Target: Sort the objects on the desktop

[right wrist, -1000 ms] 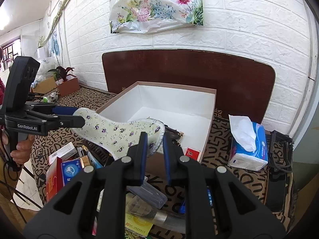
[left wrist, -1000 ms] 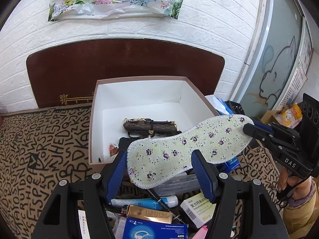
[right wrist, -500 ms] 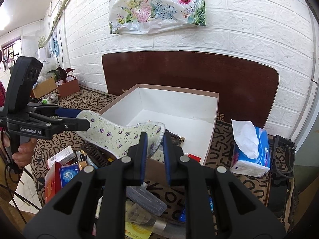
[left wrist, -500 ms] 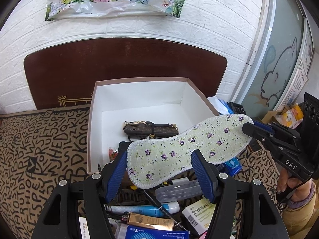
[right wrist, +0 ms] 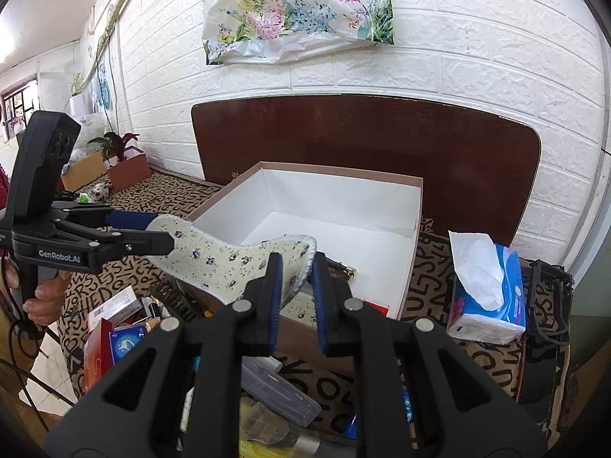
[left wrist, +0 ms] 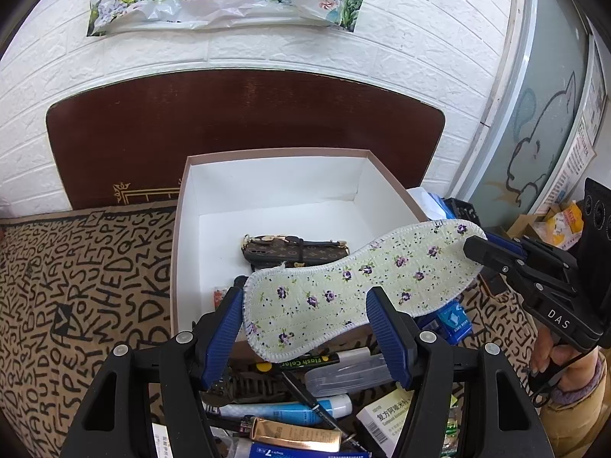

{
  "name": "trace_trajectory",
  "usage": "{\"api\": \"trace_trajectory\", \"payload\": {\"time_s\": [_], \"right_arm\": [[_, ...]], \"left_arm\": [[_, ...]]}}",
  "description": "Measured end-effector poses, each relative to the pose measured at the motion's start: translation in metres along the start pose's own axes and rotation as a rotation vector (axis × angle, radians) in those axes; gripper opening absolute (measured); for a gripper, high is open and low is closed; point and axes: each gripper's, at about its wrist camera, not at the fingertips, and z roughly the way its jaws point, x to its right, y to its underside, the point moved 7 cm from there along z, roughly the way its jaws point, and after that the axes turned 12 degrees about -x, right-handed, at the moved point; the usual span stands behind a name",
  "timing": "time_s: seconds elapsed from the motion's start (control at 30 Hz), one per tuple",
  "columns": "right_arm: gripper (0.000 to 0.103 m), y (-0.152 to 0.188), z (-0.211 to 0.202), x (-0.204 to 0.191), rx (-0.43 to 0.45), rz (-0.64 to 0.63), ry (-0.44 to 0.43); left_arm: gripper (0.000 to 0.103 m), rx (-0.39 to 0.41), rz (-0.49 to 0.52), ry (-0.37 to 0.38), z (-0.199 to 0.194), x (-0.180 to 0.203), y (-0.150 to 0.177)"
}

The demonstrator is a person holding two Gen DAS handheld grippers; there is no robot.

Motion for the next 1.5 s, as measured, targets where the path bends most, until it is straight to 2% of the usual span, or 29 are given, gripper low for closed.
{"api": "trace_trajectory", "payload": {"time_s": [0.83, 1.5], "right_arm": [[0.017, -0.01, 0.024, 0.009, -0.016, 0.039, -0.008], [0.017, -0.008, 0.05, 0.015, -0.058, 0.074, -0.034]], "left_arm": [[0.067, -0.005, -0.02, -0.03, 0.014, -0.009, -0.013], [0.067, -0.056, -0.045, -0.061, 0.043, -0.024, -0.02]]}}
